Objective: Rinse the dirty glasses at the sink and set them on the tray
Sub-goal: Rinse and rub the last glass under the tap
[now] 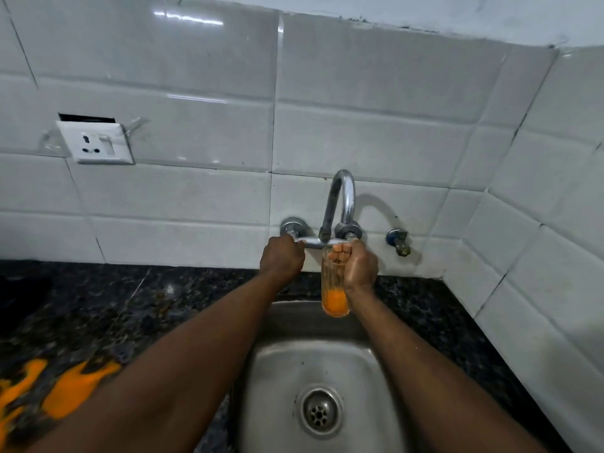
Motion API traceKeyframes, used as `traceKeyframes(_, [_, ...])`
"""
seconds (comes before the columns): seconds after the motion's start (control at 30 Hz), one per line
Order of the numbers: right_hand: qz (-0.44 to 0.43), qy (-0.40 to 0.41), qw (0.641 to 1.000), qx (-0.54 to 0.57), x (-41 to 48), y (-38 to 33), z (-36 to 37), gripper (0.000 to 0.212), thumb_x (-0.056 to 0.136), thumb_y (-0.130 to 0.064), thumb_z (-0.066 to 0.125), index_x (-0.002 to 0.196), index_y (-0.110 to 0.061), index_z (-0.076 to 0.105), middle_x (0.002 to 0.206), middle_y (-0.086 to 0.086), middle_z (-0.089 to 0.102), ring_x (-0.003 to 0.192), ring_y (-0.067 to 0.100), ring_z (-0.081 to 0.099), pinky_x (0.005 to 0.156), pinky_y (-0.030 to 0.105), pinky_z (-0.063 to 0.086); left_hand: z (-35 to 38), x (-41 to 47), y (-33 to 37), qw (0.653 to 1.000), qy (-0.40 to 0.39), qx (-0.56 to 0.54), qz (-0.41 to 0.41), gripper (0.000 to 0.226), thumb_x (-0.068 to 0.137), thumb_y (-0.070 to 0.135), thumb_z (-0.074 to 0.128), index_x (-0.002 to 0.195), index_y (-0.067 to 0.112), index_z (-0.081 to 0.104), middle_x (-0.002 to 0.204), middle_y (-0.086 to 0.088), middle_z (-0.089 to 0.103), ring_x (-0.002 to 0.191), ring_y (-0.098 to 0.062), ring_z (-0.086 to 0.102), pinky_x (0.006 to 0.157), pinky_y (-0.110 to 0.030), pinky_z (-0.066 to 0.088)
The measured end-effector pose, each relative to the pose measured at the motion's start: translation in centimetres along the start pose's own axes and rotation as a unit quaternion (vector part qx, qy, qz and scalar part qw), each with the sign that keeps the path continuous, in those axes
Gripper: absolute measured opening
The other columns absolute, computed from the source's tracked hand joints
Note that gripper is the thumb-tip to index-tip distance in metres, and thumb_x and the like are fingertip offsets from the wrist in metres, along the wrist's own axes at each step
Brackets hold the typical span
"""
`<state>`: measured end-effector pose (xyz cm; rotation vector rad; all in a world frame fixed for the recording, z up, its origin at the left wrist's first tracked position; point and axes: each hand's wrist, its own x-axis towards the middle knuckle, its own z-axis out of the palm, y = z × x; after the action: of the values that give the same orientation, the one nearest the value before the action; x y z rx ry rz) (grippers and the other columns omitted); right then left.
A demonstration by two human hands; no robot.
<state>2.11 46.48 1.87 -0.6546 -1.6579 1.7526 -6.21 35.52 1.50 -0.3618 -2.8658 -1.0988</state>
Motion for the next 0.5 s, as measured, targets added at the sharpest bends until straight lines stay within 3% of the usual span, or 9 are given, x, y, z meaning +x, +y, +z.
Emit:
traceKeyframes(0.23, [0.043, -0.055, 0.997, 0.025, 1.9, 1.0, 0.4, 0.042, 0.078, -0.051, 0.047, 0.058, -0.019, 0.064, 0.067, 0.009, 0.067, 0.081, 0.042, 0.067, 0.081, 0.056, 0.056, 1.5, 0.6, 0.3, 0.997, 0.058, 0.019, -0.045, 0.038, 0.100, 0.034, 0.044, 0.098, 0.001, 0.063, 0.090, -0.013, 0.064, 0.079, -0.028, 0.058, 0.063, -0.032, 0.040])
traceKeyframes(0.33, [0.042, -0.060, 0.997, 0.034, 1.8, 1.2, 0.6, 0.039, 0.076, -0.049, 0.047, 0.055, -0.020, 0.063, 0.064, 0.006, 0.066, 0.077, 0.037, 0.066, 0.082, 0.055, 0.056, 1.5, 0.9, -0.2, 0.993, 0.065, -0.054, -0.088, 0.049, 0.094, 0.044, 0.045, 0.088, 0.002, 0.069, 0.085, -0.012, 0.072, 0.076, -0.027, 0.068, 0.065, -0.033, 0.053])
traceKeyframes(0.43, [0.039, -0.059, 0.997, 0.035, 1.8, 1.3, 1.0, 0.038, 0.080, -0.046, 0.048, 0.061, -0.018, 0.065, 0.066, 0.009, 0.065, 0.071, 0.032, 0.064, 0.079, 0.054, 0.055, 1.3, 0.8, -0.6, 0.991, 0.054, -0.076, -0.094, 0.045, 0.099, 0.034, 0.045, 0.074, 0.001, 0.064, 0.075, -0.014, 0.069, 0.070, -0.025, 0.066, 0.062, -0.028, 0.048])
traceKeyframes(0.5, [0.042, -0.052, 0.997, 0.045, 1.4, 1.4, 0.9, 0.036, 0.091, -0.038, 0.049, 0.065, -0.017, 0.064, 0.068, 0.009, 0.066, 0.072, 0.030, 0.064, 0.079, 0.051, 0.056, 1.2, 0.8, -1.5, 0.987, 0.059, -0.105, -0.107, 0.043, 0.100, 0.032, 0.045, 0.079, 0.001, 0.068, 0.087, -0.018, 0.073, 0.078, -0.029, 0.068, 0.068, -0.030, 0.050])
